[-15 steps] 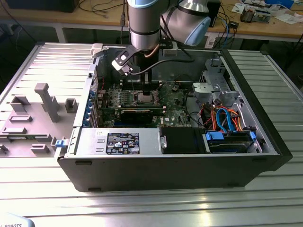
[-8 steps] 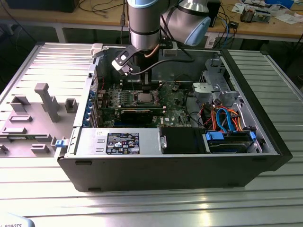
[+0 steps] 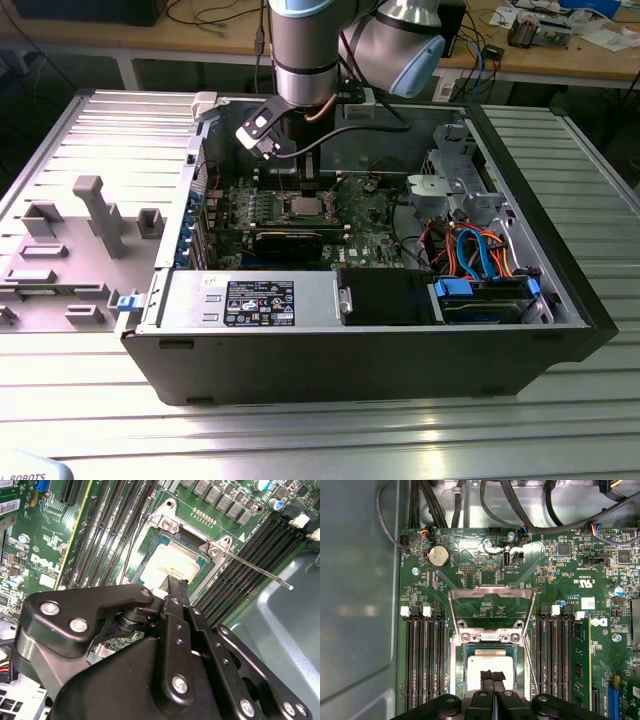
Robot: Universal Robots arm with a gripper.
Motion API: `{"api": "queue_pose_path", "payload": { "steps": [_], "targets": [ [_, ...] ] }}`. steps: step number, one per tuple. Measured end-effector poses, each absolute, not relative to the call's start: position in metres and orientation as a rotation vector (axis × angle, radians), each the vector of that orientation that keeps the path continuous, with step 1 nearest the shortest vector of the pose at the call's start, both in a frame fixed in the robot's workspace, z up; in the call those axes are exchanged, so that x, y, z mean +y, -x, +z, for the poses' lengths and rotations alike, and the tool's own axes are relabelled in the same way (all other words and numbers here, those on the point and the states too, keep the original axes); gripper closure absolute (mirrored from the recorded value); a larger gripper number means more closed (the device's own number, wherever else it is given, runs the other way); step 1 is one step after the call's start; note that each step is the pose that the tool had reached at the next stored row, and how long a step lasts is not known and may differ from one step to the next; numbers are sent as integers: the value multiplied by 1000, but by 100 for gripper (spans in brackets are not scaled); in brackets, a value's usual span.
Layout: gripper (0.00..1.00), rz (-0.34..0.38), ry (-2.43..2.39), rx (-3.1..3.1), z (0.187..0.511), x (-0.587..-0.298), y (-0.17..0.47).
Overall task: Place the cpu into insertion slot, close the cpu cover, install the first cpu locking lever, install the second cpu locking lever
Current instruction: 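Close the cpu cover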
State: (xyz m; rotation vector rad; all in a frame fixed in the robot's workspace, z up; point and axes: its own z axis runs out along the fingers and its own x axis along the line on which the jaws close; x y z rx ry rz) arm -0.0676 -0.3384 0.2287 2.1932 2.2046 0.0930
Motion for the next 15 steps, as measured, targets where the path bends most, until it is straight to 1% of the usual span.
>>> {"api": "queue_pose_path", "payload": {
  "steps": [7,8,11,15],
  "targets": [
    [89,92,-2193,2205,229,-338,68],
    [89,83,-2198,2210,229,-338,67],
    [89,22,-2227,2237,229,-338,63],
    [89,1,-2237,2247,229,-338,63]
  ]
}}
